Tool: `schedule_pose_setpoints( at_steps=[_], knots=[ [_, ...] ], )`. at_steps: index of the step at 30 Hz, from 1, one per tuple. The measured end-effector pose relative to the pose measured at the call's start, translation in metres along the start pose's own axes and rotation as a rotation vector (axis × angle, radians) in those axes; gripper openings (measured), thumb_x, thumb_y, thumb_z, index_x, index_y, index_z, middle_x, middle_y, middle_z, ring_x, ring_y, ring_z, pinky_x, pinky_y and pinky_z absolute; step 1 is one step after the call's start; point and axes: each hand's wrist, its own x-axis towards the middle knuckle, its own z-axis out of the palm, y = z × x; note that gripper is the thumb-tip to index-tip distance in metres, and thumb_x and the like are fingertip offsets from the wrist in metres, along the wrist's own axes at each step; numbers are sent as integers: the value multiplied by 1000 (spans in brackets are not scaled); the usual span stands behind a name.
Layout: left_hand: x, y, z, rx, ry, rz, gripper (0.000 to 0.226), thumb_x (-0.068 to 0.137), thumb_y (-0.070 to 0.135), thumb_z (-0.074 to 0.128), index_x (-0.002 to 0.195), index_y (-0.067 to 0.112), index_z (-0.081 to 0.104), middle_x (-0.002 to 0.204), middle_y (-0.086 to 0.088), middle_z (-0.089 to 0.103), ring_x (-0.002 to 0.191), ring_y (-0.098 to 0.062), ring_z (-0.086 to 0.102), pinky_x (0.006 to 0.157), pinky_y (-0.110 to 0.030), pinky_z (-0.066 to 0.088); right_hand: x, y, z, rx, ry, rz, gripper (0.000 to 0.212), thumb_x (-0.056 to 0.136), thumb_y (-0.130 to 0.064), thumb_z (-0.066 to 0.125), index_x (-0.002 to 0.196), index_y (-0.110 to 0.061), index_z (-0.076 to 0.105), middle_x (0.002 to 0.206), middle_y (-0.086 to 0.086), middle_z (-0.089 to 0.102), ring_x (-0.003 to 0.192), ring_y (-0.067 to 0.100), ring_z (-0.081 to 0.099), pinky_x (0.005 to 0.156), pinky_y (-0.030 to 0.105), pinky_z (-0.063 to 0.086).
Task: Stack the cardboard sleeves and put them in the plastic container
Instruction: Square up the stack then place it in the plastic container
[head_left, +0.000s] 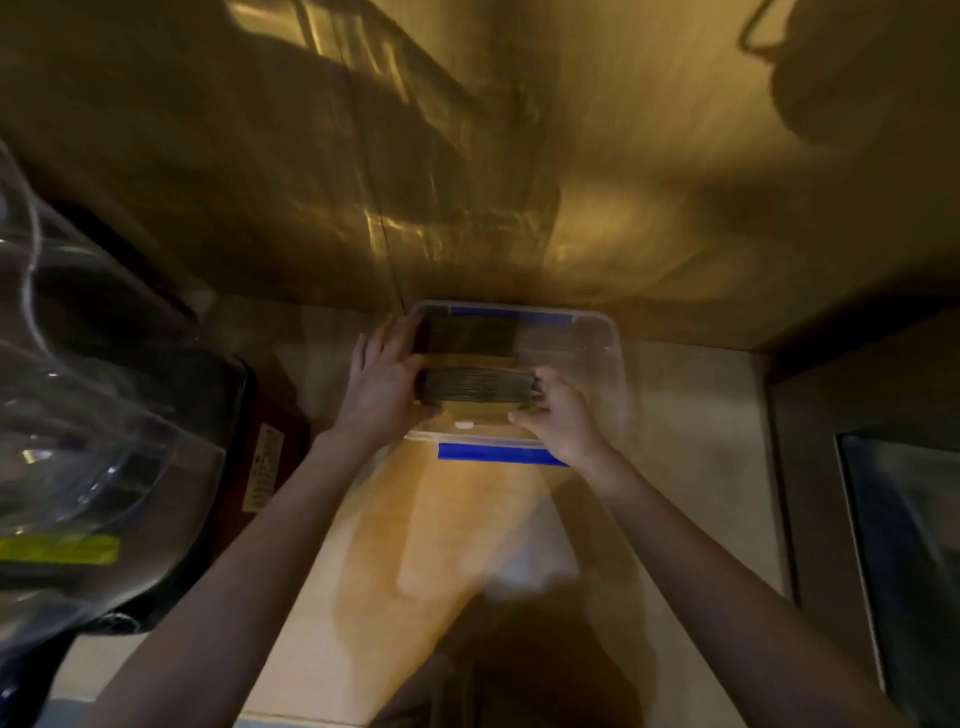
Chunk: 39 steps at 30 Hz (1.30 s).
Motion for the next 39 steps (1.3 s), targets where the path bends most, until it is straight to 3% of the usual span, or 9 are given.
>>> schedule_pose_setpoints(
  at_steps=[7, 14, 17, 20, 24, 27, 30, 33, 39],
  knots=[
    [25, -9, 23, 133, -13, 6, 45, 73, 35, 66, 114, 18, 59, 158, -9, 2, 143, -34, -10, 112, -51, -12, 33, 10, 15, -120, -5, 61, 36, 76, -5, 68, 109, -5, 54, 110, 16, 67, 104, 28, 62, 91, 36, 50],
    [27, -11, 31, 68, 54, -1, 54, 66, 27, 71, 115, 10, 55, 154, -16, 19, 141, -41, 10, 114, -54, 5, 42, 9, 22, -123, -21, 83, 38, 80, -9, 64, 115, -6, 51, 113, 15, 65, 108, 27, 59, 82, 26, 42],
    [24, -10, 29, 60, 98, -8, 65, 63, 26, 74, 121, 10, 49, 150, -23, 25, 139, -43, 17, 112, -55, 15, 41, 5, 20, -105, -18, 73, 44, 79, -10, 66, 119, -8, 49, 113, 11, 64, 108, 23, 58, 84, 24, 42],
    [21, -9, 28, 35, 60, -53, 77, 68, 26, 72, 136, 14, 35, 156, -18, 10, 143, -36, 4, 115, -49, 8, 37, -2, 17, -39, -82, 41, 60, 72, -8, 72, 126, -11, 45, 109, -2, 54, 103, 8, 49, 85, 19, 36],
    [19, -12, 32, 17, -30, -138, 85, 76, 29, 65, 144, 20, 15, 158, -11, -6, 144, -29, -8, 116, -44, 5, 35, -6, 11, 195, -87, 164, 52, 81, 1, 57, 128, -15, 45, 107, 1, 55, 106, 17, 53, 87, 30, 42],
    [17, -12, 36, -38, -48, -187, 83, 78, 30, 63, 144, 25, 13, 158, -11, -7, 144, -29, -8, 116, -45, 12, 40, -8, 12, 530, 51, 427, 39, 91, -12, 44, 130, -17, 45, 111, 4, 52, 102, 20, 49, 90, 34, 38],
    [20, -12, 38, -119, -41, -202, 80, 79, 25, 63, 144, 22, 16, 157, -14, -4, 144, -31, -2, 117, -44, 14, 46, -8, 23, 722, 76, 522, 43, 95, -36, 37, 135, -20, 40, 135, 8, 49, 123, 27, 45, 109, 43, 32],
    [21, -6, 39, -240, -43, -215, 82, 79, 18, 64, 144, 16, 14, 157, -14, -8, 145, -29, 0, 119, -38, 13, 45, -13, 33, 694, -24, 466, 52, 94, -47, 30, 137, -19, 37, 141, 10, 45, 130, 26, 40, 116, 45, 24],
    [19, -4, 41, -215, -28, -232, 82, 81, 19, 62, 145, 17, 11, 157, -11, -9, 145, -29, 7, 118, -37, 19, 50, -12, 32, 606, -23, 478, 55, 93, -51, 31, 137, -18, 38, 142, 9, 45, 130, 26, 40, 116, 44, 24]
  ],
)
